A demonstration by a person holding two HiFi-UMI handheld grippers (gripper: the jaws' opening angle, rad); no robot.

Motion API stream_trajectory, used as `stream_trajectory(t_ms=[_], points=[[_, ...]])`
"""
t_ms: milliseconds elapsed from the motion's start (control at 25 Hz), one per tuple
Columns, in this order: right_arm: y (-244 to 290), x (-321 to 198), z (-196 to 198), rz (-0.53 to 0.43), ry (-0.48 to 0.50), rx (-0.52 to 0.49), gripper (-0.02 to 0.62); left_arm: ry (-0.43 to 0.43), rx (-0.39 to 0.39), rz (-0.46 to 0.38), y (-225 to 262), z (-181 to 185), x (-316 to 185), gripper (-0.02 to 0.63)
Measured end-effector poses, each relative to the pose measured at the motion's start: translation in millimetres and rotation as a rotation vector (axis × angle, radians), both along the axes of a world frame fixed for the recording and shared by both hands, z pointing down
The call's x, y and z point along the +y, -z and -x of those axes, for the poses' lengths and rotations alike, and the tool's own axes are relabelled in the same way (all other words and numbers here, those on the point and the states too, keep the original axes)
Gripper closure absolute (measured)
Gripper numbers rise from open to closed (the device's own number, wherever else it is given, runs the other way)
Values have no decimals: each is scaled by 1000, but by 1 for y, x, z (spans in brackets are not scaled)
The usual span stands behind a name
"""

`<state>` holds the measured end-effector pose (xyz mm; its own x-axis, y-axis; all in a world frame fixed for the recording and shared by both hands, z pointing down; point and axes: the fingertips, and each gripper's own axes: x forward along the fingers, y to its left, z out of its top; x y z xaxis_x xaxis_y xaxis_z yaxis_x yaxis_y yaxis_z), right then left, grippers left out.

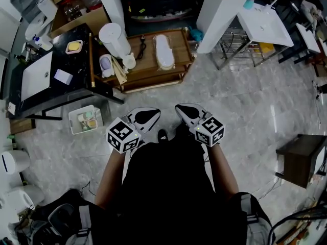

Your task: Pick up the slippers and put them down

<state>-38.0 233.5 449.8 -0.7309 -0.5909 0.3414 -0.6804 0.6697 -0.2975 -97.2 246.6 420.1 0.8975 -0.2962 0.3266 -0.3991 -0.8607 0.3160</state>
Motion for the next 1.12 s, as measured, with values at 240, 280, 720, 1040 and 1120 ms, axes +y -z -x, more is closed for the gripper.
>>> stream_trajectory(t_ms=[240, 280, 720, 1040, 1120], points=[[1, -8, 3, 5, 5, -2, 588, 13, -3, 10, -1, 6, -7, 595], [2, -10, 4, 5, 9, -2, 588, 15, -2, 9, -1, 6, -9, 595], [-2, -32, 0, 3, 45, 4, 588, 49, 12, 9, -1, 2, -30, 595], [-2, -50, -2, 10, 86, 3, 588, 74, 14, 17, -2, -4, -48, 595], [-3, -56, -4, 14, 104, 6, 588, 86, 13, 14, -1, -7, -55, 595]])
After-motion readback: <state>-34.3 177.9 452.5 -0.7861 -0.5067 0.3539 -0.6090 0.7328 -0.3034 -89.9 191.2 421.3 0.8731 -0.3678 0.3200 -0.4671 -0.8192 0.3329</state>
